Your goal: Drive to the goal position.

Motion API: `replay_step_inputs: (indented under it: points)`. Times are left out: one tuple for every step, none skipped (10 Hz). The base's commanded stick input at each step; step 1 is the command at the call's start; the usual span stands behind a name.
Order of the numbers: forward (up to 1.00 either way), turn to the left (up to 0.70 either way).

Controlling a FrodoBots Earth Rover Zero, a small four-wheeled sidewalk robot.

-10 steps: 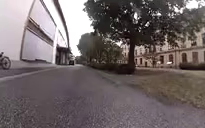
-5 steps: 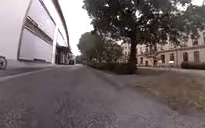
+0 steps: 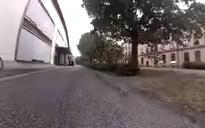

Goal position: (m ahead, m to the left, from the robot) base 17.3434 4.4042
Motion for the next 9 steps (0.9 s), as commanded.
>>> replay_step_inputs:
  points:
    - [0.7,0.0]
    - [0.7,0.0]
    - [0.7,0.0]
    - [0.7,0.0]
    - [0.7,0.0]
    - [0.7,0.0]
    - [0.7,0.0]
    - [0.7,0.0]
    - [0.7,0.0]
